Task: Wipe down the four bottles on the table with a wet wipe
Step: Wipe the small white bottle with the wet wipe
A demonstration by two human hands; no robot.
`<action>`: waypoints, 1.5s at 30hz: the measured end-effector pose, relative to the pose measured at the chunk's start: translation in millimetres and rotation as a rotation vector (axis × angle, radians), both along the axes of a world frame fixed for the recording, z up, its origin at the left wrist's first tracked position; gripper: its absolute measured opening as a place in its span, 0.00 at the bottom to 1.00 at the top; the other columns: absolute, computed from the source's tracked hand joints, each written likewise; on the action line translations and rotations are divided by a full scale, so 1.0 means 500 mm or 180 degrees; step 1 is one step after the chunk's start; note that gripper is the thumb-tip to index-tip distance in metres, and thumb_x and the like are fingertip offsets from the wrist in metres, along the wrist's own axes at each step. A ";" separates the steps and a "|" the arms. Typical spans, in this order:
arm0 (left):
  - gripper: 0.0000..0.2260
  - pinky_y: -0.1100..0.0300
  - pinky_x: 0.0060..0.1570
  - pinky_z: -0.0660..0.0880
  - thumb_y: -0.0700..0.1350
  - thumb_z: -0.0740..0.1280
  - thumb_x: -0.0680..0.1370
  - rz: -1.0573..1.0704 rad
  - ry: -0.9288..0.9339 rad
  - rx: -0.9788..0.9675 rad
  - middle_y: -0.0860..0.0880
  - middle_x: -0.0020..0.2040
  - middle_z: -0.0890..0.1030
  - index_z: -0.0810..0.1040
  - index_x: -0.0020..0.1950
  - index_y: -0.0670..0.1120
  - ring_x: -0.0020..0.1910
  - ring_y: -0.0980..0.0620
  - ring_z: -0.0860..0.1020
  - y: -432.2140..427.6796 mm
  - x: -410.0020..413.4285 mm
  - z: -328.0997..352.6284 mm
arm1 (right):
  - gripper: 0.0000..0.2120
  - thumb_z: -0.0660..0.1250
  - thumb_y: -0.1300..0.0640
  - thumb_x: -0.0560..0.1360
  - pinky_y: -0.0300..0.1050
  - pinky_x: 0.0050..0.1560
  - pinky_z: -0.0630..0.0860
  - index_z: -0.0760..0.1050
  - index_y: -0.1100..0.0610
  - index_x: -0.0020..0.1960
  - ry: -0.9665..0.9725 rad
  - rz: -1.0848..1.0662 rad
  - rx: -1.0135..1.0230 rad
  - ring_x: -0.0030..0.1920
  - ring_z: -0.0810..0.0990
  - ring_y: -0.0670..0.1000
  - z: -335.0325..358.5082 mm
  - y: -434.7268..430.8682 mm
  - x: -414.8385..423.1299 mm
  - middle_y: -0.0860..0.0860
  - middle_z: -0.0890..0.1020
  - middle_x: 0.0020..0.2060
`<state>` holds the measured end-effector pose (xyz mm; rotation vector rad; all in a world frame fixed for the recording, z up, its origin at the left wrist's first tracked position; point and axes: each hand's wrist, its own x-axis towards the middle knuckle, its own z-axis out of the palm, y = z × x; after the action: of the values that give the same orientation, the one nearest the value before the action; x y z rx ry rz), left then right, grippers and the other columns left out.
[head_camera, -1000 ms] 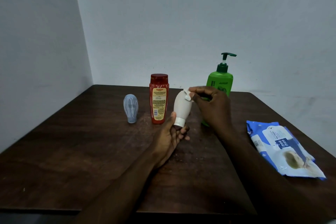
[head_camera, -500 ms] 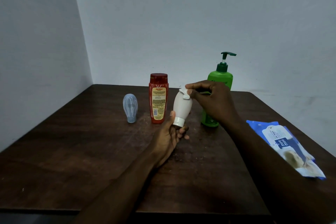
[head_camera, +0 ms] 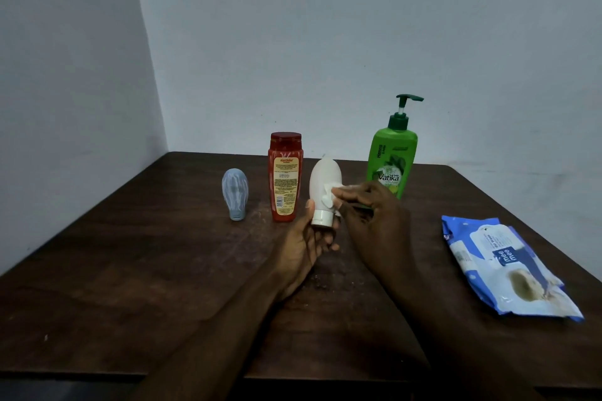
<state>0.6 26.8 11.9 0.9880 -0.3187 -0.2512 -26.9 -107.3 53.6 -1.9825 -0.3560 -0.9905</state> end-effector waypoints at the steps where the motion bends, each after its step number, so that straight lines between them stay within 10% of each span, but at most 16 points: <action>1: 0.21 0.56 0.43 0.76 0.57 0.60 0.79 0.0053 0.0022 -0.0035 0.45 0.45 0.81 0.77 0.63 0.44 0.39 0.53 0.77 -0.001 0.001 0.000 | 0.09 0.74 0.64 0.73 0.24 0.48 0.74 0.85 0.57 0.53 -0.0034 0.0024 -0.0097 0.47 0.80 0.36 -0.003 0.000 -0.004 0.48 0.82 0.47; 24: 0.13 0.55 0.52 0.81 0.43 0.63 0.83 0.0451 -0.0584 0.0446 0.43 0.64 0.77 0.73 0.66 0.55 0.53 0.48 0.84 -0.005 -0.006 0.003 | 0.09 0.70 0.61 0.78 0.29 0.48 0.77 0.84 0.52 0.55 0.0361 0.0149 0.0620 0.50 0.81 0.35 0.073 -0.020 0.049 0.43 0.85 0.49; 29: 0.18 0.54 0.56 0.80 0.42 0.68 0.79 0.0522 -0.0692 0.0451 0.45 0.61 0.81 0.76 0.66 0.58 0.58 0.45 0.82 0.001 -0.010 0.004 | 0.10 0.69 0.64 0.77 0.24 0.46 0.72 0.84 0.54 0.55 -0.0011 0.0212 -0.0185 0.50 0.79 0.34 0.097 -0.016 0.029 0.45 0.85 0.51; 37: 0.22 0.59 0.51 0.80 0.32 0.69 0.77 0.0681 -0.0811 0.0410 0.51 0.57 0.85 0.72 0.68 0.49 0.58 0.52 0.83 0.004 -0.017 0.010 | 0.11 0.73 0.68 0.73 0.44 0.62 0.73 0.84 0.61 0.55 -0.0654 0.0379 -0.1716 0.58 0.80 0.55 0.076 -0.040 -0.008 0.53 0.85 0.55; 45: 0.26 0.55 0.51 0.82 0.30 0.73 0.72 0.0633 -0.0750 0.0408 0.45 0.60 0.84 0.74 0.68 0.44 0.58 0.47 0.83 0.004 -0.016 0.009 | 0.14 0.76 0.69 0.69 0.43 0.60 0.76 0.85 0.59 0.54 -0.0900 0.0573 -0.2002 0.58 0.78 0.55 0.036 -0.081 -0.007 0.52 0.84 0.55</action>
<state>-7.2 28.9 16.3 1.1706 -0.4194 0.0269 -30.4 -147.9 71.7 -2.2981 -1.0943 -1.1339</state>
